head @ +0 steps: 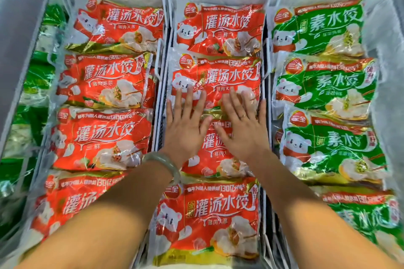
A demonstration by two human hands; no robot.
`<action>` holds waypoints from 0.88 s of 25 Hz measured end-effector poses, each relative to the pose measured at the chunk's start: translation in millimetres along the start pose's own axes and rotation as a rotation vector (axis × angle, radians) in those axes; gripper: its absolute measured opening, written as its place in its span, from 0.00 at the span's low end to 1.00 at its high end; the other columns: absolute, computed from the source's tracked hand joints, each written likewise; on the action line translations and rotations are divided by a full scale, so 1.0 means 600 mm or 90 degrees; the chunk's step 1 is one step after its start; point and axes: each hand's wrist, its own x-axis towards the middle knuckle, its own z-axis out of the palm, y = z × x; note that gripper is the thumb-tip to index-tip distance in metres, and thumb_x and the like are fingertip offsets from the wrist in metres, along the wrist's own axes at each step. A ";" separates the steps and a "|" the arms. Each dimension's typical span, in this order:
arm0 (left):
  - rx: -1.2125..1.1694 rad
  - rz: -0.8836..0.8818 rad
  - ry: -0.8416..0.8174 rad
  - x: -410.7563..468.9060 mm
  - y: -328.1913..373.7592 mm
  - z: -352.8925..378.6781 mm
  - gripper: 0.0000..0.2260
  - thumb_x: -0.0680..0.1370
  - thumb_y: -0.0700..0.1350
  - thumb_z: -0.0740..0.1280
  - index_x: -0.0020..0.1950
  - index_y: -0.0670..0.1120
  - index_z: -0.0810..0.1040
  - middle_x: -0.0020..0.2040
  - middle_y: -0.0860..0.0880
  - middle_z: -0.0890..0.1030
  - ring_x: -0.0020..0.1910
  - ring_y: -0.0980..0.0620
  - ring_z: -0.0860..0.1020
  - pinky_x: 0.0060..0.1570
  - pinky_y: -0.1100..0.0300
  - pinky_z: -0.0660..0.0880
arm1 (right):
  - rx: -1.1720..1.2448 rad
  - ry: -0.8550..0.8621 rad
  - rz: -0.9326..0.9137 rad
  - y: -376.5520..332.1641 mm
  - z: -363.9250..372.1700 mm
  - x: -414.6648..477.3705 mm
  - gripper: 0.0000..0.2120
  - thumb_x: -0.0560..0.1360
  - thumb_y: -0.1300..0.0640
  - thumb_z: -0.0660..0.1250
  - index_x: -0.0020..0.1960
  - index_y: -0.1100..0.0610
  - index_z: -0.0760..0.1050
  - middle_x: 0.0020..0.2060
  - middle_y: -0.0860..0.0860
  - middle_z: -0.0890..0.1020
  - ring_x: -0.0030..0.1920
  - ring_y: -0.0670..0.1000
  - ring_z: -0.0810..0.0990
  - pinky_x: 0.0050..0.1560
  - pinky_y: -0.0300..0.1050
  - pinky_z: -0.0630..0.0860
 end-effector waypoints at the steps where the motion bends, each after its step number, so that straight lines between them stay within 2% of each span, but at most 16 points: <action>1: 0.003 0.001 -0.008 -0.029 0.004 -0.002 0.28 0.80 0.61 0.41 0.76 0.56 0.34 0.78 0.49 0.34 0.76 0.47 0.33 0.75 0.44 0.36 | 0.005 0.006 -0.009 -0.006 -0.001 -0.039 0.34 0.77 0.36 0.48 0.78 0.47 0.41 0.78 0.46 0.45 0.78 0.51 0.41 0.75 0.63 0.42; 4: 0.025 0.036 -0.037 -0.128 0.010 0.014 0.27 0.82 0.57 0.45 0.77 0.53 0.37 0.78 0.48 0.36 0.77 0.47 0.34 0.76 0.45 0.41 | 0.027 -0.044 -0.031 -0.045 0.013 -0.152 0.35 0.78 0.37 0.48 0.78 0.52 0.43 0.78 0.49 0.46 0.78 0.52 0.42 0.76 0.59 0.44; 6: 0.041 0.039 -0.012 -0.186 0.009 0.034 0.27 0.81 0.55 0.48 0.78 0.51 0.45 0.79 0.46 0.46 0.78 0.46 0.43 0.75 0.46 0.47 | 0.040 -0.062 -0.035 -0.078 0.033 -0.208 0.36 0.76 0.39 0.53 0.78 0.54 0.49 0.78 0.52 0.48 0.78 0.54 0.46 0.76 0.56 0.44; 8: 0.039 -0.001 -0.011 -0.229 0.002 0.054 0.26 0.80 0.56 0.48 0.78 0.50 0.50 0.78 0.46 0.54 0.78 0.47 0.49 0.73 0.47 0.51 | 0.035 -0.090 -0.016 -0.098 0.053 -0.246 0.37 0.74 0.38 0.55 0.78 0.52 0.50 0.78 0.55 0.48 0.78 0.57 0.46 0.75 0.59 0.45; 10: 0.043 -0.033 -0.040 -0.260 -0.004 0.073 0.26 0.81 0.59 0.42 0.77 0.52 0.51 0.78 0.45 0.55 0.78 0.50 0.43 0.73 0.48 0.49 | 0.003 -0.113 0.000 -0.096 0.067 -0.269 0.37 0.74 0.34 0.52 0.78 0.46 0.46 0.78 0.56 0.45 0.78 0.59 0.44 0.73 0.65 0.44; 12: 0.025 -0.049 -0.075 -0.268 -0.006 0.082 0.28 0.79 0.63 0.36 0.78 0.55 0.45 0.79 0.45 0.48 0.77 0.50 0.36 0.74 0.51 0.40 | -0.022 -0.121 -0.007 -0.082 0.074 -0.274 0.36 0.74 0.31 0.48 0.77 0.42 0.46 0.78 0.54 0.45 0.78 0.59 0.43 0.72 0.69 0.45; 15: -0.028 -0.048 -0.117 -0.263 0.002 0.085 0.31 0.73 0.66 0.28 0.74 0.59 0.31 0.75 0.49 0.30 0.75 0.49 0.29 0.72 0.55 0.28 | -0.029 -0.118 -0.004 -0.068 0.078 -0.270 0.35 0.73 0.28 0.43 0.77 0.40 0.45 0.78 0.51 0.45 0.78 0.57 0.44 0.72 0.68 0.45; 19: 0.010 -0.073 -0.124 -0.263 0.015 0.073 0.31 0.71 0.66 0.25 0.73 0.58 0.29 0.74 0.50 0.27 0.75 0.48 0.30 0.74 0.49 0.34 | 0.005 -0.103 -0.019 -0.062 0.071 -0.274 0.35 0.74 0.29 0.43 0.77 0.41 0.45 0.78 0.51 0.44 0.78 0.54 0.42 0.73 0.64 0.43; 22: 0.003 -0.062 -0.095 -0.238 0.067 0.047 0.28 0.76 0.62 0.35 0.73 0.56 0.29 0.74 0.51 0.26 0.75 0.50 0.29 0.73 0.51 0.33 | 0.012 -0.017 -0.031 -0.022 0.029 -0.290 0.31 0.78 0.35 0.48 0.77 0.46 0.50 0.78 0.50 0.52 0.78 0.52 0.50 0.74 0.61 0.45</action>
